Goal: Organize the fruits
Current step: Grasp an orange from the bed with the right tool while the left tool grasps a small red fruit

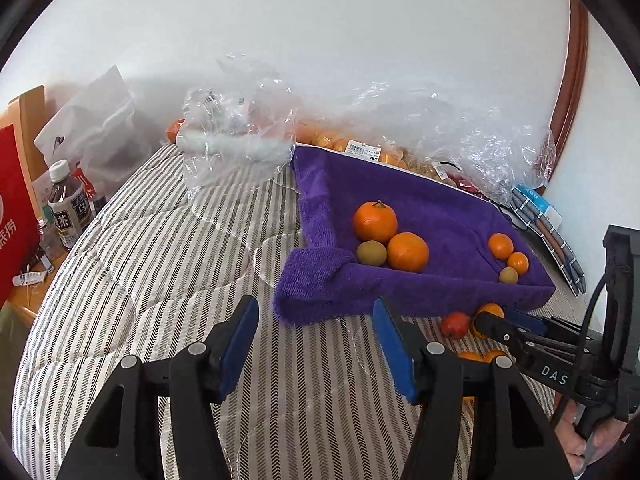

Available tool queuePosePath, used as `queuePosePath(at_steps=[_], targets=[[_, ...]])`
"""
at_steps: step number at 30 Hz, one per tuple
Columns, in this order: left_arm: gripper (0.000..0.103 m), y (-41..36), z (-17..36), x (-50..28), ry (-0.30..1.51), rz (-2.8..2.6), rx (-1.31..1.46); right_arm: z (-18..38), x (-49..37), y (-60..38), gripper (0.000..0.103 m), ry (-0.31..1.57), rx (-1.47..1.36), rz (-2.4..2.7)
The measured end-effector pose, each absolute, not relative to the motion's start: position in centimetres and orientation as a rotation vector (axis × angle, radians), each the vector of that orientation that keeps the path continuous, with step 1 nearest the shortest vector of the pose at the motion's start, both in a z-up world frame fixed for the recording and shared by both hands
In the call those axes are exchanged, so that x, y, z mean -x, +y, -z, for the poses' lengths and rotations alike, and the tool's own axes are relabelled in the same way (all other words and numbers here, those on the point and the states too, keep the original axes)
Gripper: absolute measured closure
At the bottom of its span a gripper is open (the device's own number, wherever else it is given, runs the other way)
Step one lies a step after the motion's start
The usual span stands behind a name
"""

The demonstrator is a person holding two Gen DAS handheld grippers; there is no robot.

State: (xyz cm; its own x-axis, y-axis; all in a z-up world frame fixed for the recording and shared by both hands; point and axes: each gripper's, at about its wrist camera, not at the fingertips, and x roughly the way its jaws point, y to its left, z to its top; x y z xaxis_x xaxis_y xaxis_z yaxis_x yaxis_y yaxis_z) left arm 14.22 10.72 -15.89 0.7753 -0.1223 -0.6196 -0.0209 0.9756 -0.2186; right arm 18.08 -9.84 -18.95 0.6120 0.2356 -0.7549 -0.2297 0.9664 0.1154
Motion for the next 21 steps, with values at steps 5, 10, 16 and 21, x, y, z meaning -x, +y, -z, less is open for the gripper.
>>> queuePosePath(at_steps=[5,10,16,21], targets=[[0.045,10.8,16.0,-14.4,0.696,0.062,0.226,19.0,-18.4,-10.3,0.069,0.879,-0.043,-0.265],[0.045,10.6,16.0,-14.3,0.692,0.096,0.231,18.3,-17.1,-11.8,0.069,0.825,-0.028,-0.216],[0.046,8.9,16.4,-14.6,0.736,0.218,0.232,18.0,-15.6,-15.3,0.069,0.811,-0.004,-0.164],[0.046,6.4,15.6,-15.1,0.75,0.309,0.293,17.8,-14.3,-18.5,0.069,0.792,-0.009,-0.115]])
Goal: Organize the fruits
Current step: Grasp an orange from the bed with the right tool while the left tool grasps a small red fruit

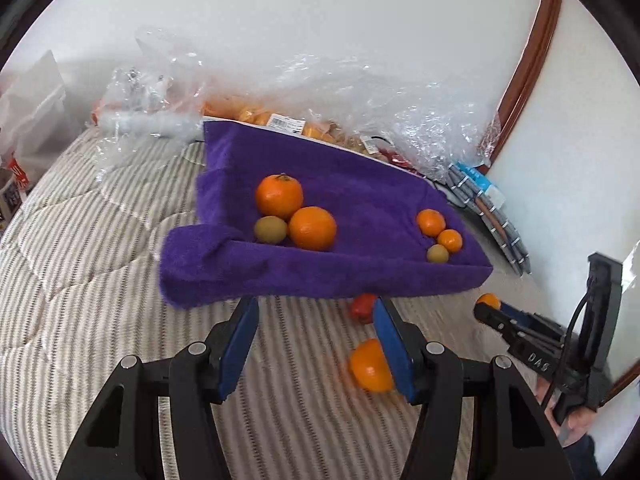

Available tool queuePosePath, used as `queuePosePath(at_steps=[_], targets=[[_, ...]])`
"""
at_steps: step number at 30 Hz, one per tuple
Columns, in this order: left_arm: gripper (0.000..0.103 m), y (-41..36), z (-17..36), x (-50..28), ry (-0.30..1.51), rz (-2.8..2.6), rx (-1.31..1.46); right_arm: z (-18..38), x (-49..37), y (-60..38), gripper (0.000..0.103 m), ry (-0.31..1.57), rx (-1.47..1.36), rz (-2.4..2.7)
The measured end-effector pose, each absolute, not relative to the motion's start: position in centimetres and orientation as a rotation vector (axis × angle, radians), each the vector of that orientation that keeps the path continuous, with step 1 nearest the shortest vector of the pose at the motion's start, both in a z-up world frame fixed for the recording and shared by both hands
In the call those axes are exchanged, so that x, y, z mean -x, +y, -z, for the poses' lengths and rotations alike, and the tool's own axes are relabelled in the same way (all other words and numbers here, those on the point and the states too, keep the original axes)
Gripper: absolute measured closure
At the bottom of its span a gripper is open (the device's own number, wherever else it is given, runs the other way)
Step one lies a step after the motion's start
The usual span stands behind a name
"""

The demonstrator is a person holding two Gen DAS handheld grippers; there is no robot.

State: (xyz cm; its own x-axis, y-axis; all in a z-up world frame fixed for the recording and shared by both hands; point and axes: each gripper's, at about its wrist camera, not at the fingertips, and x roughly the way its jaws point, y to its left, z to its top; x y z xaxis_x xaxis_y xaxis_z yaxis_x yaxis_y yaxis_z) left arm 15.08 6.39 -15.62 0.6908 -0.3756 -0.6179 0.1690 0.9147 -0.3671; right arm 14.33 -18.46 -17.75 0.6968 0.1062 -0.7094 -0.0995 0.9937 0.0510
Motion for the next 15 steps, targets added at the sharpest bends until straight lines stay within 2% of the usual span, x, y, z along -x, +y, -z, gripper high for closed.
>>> queuePosePath(at_steps=[6,8,10,15], targets=[[0.046,1.8,15.7,-17.3,0.821,0.286,0.195,17.7,-13.5,-20.1,0.069,0.778,-0.011,-0.117],[0.058,1.1,16.5,-18.1,0.863,0.261,0.171,17.6,-13.6,-20.5,0.069,0.775,-0.02,-0.113],[0.063,0.7,17.0,-18.8,0.905,0.25,0.158,17.7,-13.7,-21.0,0.069,0.782,-0.038,-0.12],[0.064,0.7,17.4,-19.7,0.927,0.299,0.206,17.7,-13.8,-21.0,0.069,0.784,-0.038,-0.099]])
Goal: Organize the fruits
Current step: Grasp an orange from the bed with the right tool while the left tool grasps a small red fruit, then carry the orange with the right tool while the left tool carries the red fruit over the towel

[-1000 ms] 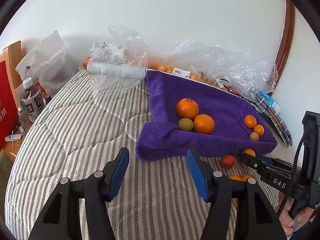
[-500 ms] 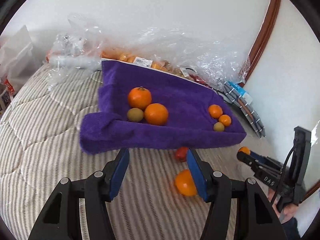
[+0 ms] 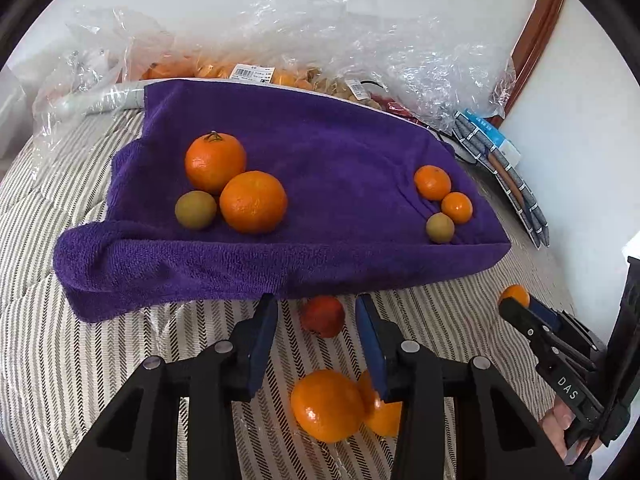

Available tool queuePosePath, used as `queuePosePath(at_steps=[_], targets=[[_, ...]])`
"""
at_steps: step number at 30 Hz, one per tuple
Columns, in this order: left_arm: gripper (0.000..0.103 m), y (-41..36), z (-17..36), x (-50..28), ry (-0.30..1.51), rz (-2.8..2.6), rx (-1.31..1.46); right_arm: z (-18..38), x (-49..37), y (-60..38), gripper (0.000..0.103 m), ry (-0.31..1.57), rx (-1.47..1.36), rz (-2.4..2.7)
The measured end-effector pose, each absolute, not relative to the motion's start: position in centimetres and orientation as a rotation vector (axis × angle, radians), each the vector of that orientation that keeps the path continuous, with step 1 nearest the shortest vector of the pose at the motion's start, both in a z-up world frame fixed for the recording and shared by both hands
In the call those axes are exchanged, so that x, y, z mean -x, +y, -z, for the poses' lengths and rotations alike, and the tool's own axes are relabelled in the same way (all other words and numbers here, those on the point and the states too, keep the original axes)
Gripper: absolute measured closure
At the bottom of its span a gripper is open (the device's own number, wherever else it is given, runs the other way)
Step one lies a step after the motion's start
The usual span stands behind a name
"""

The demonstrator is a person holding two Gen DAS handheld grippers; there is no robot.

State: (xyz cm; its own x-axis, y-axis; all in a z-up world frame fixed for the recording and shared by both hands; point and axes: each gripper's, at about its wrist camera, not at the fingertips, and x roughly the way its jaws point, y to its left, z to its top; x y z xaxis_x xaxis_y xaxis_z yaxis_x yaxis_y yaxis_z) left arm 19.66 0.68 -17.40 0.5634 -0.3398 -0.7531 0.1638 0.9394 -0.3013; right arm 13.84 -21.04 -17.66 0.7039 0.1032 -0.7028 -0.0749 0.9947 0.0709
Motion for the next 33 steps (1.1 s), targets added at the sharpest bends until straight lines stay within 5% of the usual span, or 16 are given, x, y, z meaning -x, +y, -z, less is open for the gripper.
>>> queuePosePath(at_steps=[5,33], targets=[[0.079,0.1,17.9,-19.9,0.939,0.306,0.164,17.9,-14.1,-21.0,0.069,0.797,-0.036,-0.094],[0.08,3.6,14.2,-18.9,0.748,0.322,0.313,14.1,-16.7,-21.0,0.069,0.724,-0.05,-0.133]])
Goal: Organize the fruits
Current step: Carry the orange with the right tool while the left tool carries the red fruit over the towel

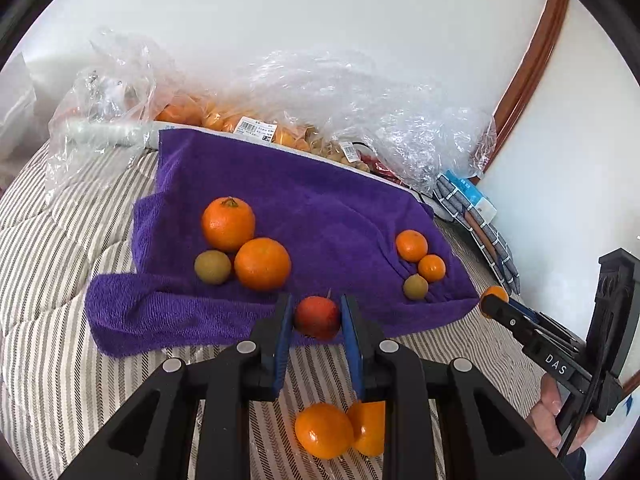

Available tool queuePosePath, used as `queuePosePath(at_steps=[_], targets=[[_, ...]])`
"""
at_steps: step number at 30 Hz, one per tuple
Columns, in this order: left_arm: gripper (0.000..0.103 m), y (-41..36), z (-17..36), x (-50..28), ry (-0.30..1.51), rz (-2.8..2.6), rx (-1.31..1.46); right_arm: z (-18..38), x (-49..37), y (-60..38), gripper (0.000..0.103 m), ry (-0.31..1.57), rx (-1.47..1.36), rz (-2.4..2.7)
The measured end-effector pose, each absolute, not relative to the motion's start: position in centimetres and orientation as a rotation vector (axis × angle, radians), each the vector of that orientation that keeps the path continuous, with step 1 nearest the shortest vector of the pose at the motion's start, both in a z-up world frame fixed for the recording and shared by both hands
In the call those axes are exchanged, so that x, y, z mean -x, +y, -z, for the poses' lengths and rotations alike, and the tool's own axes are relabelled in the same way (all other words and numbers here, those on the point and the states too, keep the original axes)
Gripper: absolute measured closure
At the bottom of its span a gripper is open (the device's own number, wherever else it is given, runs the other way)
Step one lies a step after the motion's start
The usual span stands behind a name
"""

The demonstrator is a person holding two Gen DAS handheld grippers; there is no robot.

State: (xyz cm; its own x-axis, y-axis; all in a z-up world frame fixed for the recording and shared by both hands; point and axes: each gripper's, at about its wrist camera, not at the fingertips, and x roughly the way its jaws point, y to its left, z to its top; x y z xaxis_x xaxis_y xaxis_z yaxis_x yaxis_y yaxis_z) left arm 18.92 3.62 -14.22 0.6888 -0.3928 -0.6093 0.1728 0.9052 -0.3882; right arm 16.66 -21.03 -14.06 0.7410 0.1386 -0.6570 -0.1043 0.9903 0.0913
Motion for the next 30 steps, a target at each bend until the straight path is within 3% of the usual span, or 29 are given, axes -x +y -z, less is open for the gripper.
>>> queuePosePath(at_steps=[9,30], targets=[[0.08,2.9,12.0,-23.7,0.711,0.292,0.272,14.6,-21.2,-22.1,0.069,0.736,-0.066,-0.121],[0.08,0.6,15.4,-26.4,0.769,0.31,0.256,16.8,-22.4,-21.5,0.068,0.748,-0.078,-0.143]])
